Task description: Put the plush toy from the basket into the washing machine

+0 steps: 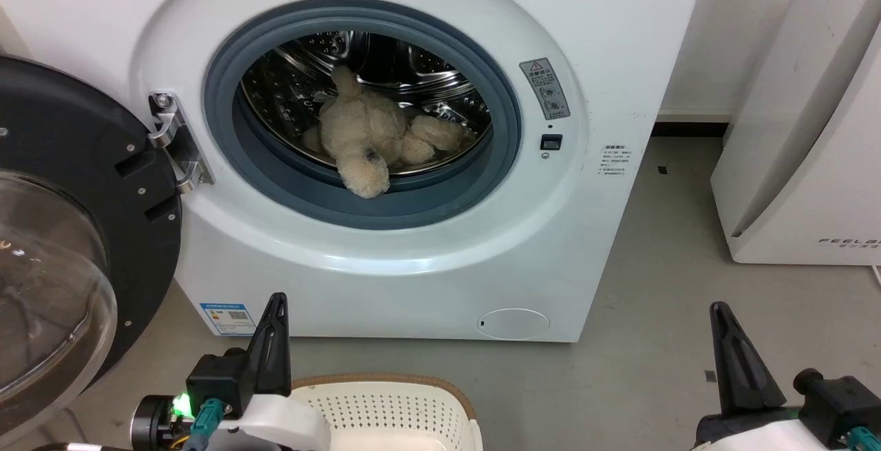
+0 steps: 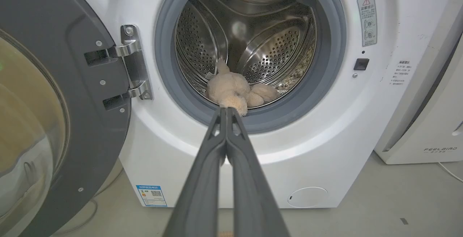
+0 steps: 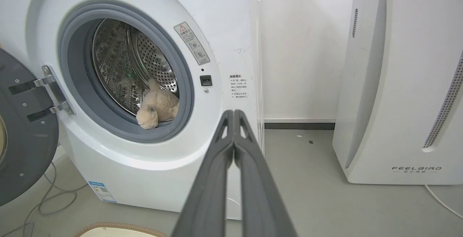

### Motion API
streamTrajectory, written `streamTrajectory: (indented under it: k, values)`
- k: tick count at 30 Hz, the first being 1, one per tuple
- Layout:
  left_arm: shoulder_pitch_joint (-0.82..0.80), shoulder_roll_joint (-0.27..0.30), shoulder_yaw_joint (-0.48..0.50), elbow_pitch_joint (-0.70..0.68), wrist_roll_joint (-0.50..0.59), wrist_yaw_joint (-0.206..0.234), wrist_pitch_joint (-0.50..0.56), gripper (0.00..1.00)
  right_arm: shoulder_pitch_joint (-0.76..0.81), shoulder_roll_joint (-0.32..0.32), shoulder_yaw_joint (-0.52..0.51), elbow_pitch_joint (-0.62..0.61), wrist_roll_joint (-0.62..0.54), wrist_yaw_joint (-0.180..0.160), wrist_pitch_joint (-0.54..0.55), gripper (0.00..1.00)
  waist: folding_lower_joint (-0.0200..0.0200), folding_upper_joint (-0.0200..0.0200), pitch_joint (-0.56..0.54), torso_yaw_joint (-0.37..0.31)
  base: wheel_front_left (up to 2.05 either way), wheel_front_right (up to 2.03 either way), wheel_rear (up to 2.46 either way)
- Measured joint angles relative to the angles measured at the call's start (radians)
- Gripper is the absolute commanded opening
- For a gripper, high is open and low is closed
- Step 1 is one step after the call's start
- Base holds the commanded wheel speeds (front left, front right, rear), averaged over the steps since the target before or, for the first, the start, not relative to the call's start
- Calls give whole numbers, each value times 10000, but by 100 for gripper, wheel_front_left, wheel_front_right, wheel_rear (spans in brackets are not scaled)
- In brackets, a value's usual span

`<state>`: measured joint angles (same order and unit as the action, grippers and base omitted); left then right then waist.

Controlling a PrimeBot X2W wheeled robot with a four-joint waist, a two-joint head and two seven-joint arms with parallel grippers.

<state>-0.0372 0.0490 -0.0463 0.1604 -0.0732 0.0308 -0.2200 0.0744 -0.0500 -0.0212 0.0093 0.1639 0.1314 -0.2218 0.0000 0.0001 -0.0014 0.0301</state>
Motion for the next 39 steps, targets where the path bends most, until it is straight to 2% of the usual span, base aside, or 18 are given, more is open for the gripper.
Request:
streamTrajectory:
  k: [39]
  values:
    - [21, 0, 174, -566, 205, -121, 790, 0, -168, 0, 63, -6, -529, 0, 798, 0, 1, 0, 5, -109, 0, 0, 0]
